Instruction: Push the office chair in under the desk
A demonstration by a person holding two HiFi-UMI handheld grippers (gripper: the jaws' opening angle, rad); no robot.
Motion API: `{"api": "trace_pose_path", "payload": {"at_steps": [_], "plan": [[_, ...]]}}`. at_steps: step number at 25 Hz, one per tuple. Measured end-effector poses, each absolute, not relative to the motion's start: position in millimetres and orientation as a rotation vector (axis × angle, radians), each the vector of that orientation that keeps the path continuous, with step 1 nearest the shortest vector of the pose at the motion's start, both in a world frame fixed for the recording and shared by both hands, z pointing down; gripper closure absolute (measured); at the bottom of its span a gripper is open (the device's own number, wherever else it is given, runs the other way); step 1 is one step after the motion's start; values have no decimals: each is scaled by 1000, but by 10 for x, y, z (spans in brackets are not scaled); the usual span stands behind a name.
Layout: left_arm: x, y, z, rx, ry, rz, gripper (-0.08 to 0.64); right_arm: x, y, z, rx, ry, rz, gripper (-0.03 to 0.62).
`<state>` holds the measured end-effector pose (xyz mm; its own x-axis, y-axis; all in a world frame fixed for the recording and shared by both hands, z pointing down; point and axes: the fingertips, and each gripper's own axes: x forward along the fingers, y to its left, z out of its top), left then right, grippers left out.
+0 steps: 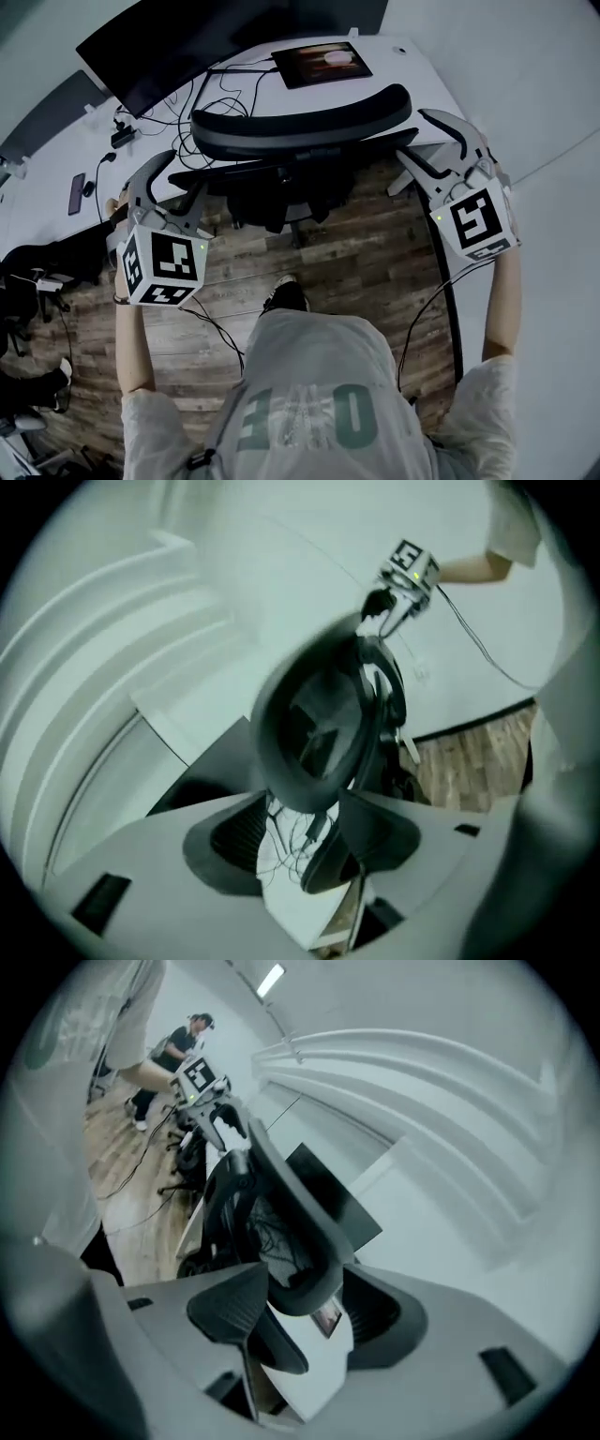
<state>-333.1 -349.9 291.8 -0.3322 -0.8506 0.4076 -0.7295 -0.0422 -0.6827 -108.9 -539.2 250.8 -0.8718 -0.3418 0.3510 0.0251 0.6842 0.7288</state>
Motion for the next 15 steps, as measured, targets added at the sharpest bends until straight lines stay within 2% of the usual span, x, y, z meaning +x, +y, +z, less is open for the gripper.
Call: {"api": "trace_pose_path", "payload": {"at_steps": [2,4,6,7,9,12,15], "plan": [[-3103,-3532,2628,-1755,2147,-1038,328,-1086,-5225,2236,329,-2587,-1022,346],[-2904,-3542,2421,-1759,2217,-769,362,-1064,-5037,1976,462,-2814,-890,422],[-2789,-3532,2269,-1693,2303,-545,454,-995,-4920,1800,617,-2985,-733,526],[-2739,-3530,2214,-1662,2348,-437,511,-951,-4888,1760,687,-3037,-668,545],[-2622,-3532,2220,-1675,2440,-219,541,-877,-4824,1752,822,-3122,-498,558],[-2446,-3525,2366,-1752,2526,46,545,-829,-4685,1889,1003,-3199,-201,568],[-2294,-3514,2458,-1742,2538,108,545,-887,-4513,2169,1037,-3175,-82,571]]}}
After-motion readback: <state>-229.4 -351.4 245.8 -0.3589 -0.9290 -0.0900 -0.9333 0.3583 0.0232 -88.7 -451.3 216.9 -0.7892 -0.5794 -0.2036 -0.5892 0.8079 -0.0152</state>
